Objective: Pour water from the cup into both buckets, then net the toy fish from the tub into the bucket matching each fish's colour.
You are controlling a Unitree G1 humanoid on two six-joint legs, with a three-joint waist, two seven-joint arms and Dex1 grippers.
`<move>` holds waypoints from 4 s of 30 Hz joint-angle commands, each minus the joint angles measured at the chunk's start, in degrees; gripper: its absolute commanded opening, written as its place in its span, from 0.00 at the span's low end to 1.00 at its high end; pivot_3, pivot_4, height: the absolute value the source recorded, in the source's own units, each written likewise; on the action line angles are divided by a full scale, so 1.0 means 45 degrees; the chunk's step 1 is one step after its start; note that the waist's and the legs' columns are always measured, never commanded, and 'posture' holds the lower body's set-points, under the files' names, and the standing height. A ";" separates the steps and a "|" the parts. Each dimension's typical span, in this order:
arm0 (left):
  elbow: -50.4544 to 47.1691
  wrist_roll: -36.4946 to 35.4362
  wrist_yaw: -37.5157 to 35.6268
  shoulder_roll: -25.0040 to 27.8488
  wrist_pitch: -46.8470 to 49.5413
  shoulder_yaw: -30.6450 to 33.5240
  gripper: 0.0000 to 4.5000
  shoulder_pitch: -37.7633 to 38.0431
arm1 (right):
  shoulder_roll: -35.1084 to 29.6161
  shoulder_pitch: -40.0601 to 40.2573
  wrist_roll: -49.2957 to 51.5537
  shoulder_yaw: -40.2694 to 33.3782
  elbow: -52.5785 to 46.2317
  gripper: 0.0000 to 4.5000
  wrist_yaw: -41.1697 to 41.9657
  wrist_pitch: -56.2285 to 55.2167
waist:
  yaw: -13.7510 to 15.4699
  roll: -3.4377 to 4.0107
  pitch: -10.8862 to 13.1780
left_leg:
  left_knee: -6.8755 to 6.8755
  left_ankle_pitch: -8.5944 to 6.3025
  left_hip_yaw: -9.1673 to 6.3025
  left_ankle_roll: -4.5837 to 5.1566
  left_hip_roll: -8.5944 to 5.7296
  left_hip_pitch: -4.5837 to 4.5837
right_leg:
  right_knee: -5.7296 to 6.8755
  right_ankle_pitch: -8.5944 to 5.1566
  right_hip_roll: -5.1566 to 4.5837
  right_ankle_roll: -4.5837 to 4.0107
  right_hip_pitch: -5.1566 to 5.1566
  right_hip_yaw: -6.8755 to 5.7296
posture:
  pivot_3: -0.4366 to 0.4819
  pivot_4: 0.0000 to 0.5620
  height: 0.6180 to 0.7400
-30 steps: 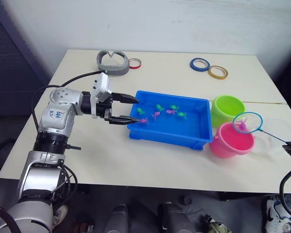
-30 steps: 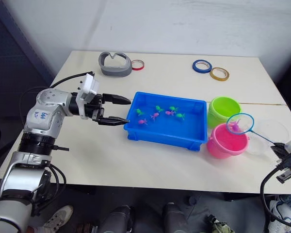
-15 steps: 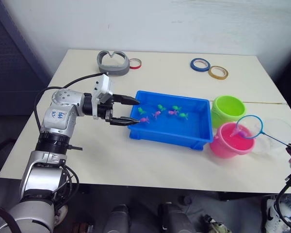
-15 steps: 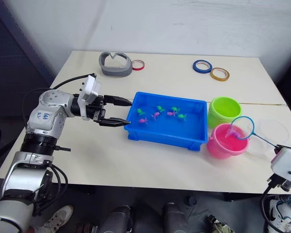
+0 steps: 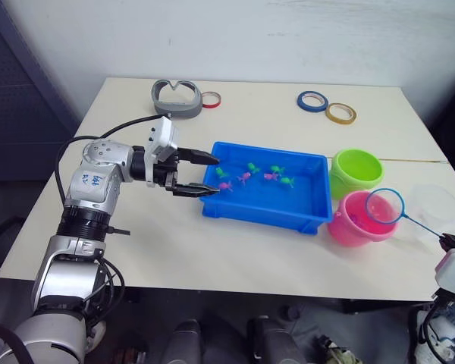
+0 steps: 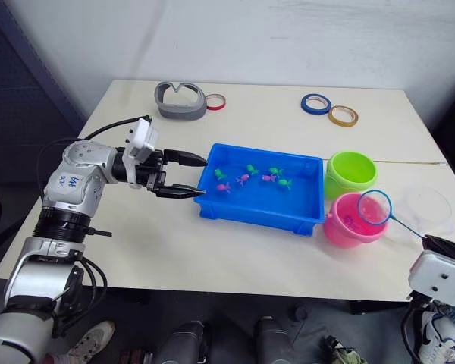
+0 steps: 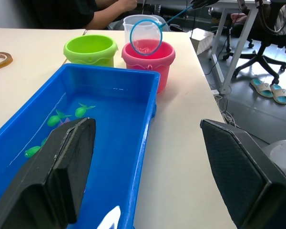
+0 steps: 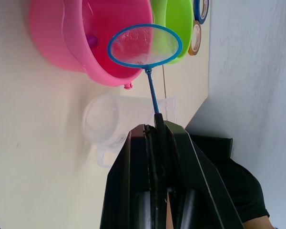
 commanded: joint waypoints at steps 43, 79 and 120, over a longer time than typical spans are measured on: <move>-0.4099 -0.0050 0.3216 0.2530 0.2581 0.1472 0.85 0.3146 | 0.0204 -1.2167 0.9865 0.9133 0.0921 0.00 -0.2758 1.6598 | -0.0047 0.0002 -0.0001 | -0.0010 0.0011 -0.0055 0.0009 -0.0007 -0.0042 | 0.0005 0.0001 -0.0062 -0.0001 -0.0036 0.0006 | 0.48 0.27 1.00; -0.4563 -0.0531 0.3241 0.2802 0.2712 0.1984 0.85 0.3273 | 0.1072 -1.3300 0.9839 0.9305 0.1011 0.00 -0.2857 1.5914 | -0.0313 0.0002 -0.0001 | -0.0103 0.0013 -0.0054 0.0006 -0.0009 -0.0043 | -0.0004 0.0003 -0.0065 0.0002 -0.0077 0.0001 | 0.48 0.27 1.00; -0.0892 -0.0372 0.0880 0.0848 0.0047 0.0743 0.85 0.0413 | -0.0777 -0.4511 1.0905 -0.1373 -0.2257 0.00 0.0388 1.2414 | -0.0027 0.0001 -0.0001 | -0.0099 0.0024 -0.0013 0.0022 -0.0031 -0.0023 | -0.0027 0.0008 -0.0044 0.0014 -0.0044 -0.0001 | 0.48 0.27 1.00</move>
